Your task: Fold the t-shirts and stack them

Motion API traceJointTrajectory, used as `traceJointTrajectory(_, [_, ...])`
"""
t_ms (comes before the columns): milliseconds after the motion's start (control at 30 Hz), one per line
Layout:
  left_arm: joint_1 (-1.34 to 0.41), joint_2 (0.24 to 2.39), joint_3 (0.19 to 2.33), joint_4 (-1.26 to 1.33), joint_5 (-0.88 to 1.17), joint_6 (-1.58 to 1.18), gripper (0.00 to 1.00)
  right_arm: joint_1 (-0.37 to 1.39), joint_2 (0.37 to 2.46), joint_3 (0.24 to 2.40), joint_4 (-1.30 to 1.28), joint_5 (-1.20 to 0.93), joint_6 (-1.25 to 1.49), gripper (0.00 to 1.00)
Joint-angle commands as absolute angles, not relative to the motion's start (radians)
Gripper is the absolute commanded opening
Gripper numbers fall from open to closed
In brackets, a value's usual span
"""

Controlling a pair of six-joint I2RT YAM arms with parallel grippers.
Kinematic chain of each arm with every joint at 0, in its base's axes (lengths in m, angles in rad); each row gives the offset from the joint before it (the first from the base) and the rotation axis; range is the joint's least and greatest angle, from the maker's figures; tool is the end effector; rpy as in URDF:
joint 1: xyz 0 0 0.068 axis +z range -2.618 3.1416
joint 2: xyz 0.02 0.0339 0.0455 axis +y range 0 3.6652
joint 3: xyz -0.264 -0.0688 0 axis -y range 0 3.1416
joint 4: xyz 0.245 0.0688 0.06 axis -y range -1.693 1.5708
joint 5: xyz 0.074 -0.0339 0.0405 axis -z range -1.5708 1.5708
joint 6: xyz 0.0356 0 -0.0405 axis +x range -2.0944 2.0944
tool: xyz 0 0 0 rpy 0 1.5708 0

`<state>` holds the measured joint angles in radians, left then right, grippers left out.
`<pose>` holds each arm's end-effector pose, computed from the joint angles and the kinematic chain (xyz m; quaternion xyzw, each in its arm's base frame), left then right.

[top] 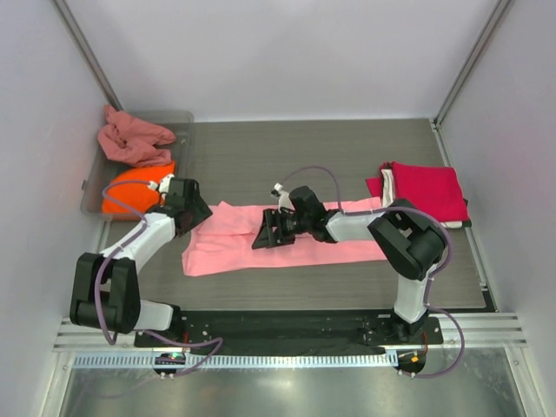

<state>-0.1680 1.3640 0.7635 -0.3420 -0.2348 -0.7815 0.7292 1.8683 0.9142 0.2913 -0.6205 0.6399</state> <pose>0.2633 -0.0363 0.1951 -0.3197 0.8895 -0.0412 0.3239 0.2615 0.2614 0.1374 -0.1720 0.8490 0.4766 0.1500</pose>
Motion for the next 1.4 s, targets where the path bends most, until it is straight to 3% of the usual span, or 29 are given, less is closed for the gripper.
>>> traceJointTrajectory(0, [-0.166, 1.382, 0.819, -0.350, -0.262, -0.805, 0.70, 0.726, 1.798, 0.992, 0.249, -0.509, 0.592, 0.73])
traceJointTrajectory(200, [-0.166, 1.465, 0.833, -0.365, -0.259, -0.833, 0.68, 0.707, 1.829, 1.071, 0.236, -0.414, 0.588, 0.77])
traceJointTrajectory(500, [-0.166, 1.512, 0.844, -0.388, -0.290, -0.834, 0.68, 0.703, 2.060, 1.308, 0.253, -0.492, 0.618, 0.77])
traceJointTrajectory(633, [-0.166, 1.542, 0.891, -0.506, -0.405, -0.897, 0.67, 0.704, 2.169, 1.422, 0.262, -0.538, 0.655, 0.77])
traceJointTrajectory(933, [-0.164, 1.581, 0.903, -0.512, -0.384, -0.896, 0.67, 0.726, 2.237, 1.430, 0.347, -0.641, 0.736, 0.74])
traceJointTrajectory(1167, [-0.166, 1.600, 0.917, -0.523, -0.382, -0.888, 0.66, 0.755, 2.134, 1.333, 0.403, -0.690, 0.752, 0.53])
traceJointTrajectory(1367, [-0.164, 1.589, 0.916, -0.528, -0.393, -0.888, 0.66, 0.759, 2.057, 1.272, 0.356, -0.699, 0.704, 0.21])
